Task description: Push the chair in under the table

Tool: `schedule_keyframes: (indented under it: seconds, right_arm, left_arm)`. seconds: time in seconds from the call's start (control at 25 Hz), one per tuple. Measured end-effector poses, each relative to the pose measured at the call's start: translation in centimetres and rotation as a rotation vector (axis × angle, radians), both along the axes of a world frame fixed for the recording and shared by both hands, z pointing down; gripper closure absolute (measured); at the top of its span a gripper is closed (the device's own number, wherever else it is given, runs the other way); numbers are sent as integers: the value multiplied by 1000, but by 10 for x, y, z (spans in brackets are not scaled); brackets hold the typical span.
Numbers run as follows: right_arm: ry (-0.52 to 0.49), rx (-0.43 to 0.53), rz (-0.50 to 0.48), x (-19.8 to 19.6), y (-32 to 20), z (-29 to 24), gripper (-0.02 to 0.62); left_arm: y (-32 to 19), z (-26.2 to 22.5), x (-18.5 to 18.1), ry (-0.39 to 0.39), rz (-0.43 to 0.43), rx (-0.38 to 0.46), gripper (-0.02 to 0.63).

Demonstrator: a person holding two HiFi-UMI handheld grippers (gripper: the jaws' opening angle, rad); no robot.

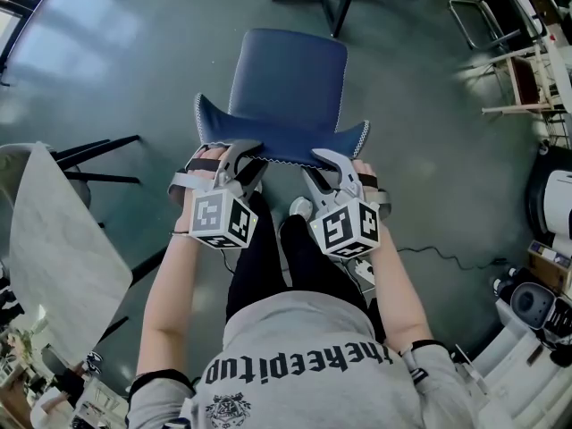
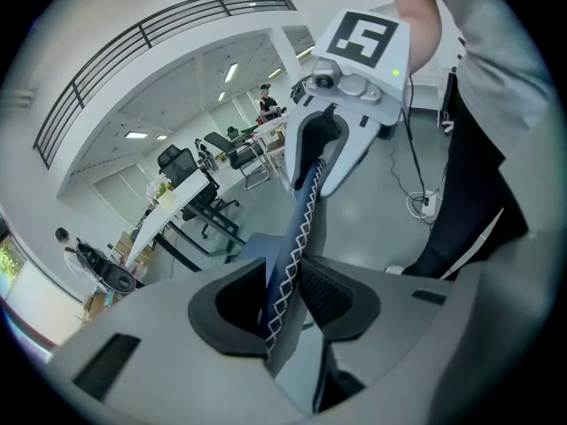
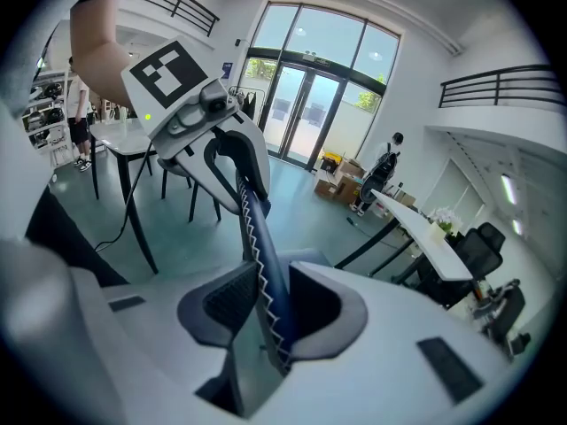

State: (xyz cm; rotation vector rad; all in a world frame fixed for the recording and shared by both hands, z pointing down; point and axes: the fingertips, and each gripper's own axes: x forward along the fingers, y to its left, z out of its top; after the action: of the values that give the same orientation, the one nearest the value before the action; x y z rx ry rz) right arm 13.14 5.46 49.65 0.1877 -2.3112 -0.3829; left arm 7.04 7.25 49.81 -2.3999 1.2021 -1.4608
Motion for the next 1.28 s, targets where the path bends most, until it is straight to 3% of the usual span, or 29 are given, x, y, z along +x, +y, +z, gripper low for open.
schedule_keyframes:
  seconds: [0.64, 1.28]
  right_arm:
    - [-4, -2, 59, -30, -29, -4, 474]
    - [-6, 12, 135, -76, -97, -5, 468]
  left_arm:
    - [-30, -5, -31, 3, 44, 6, 480]
    - [-98, -5, -77, 7, 95, 1, 483]
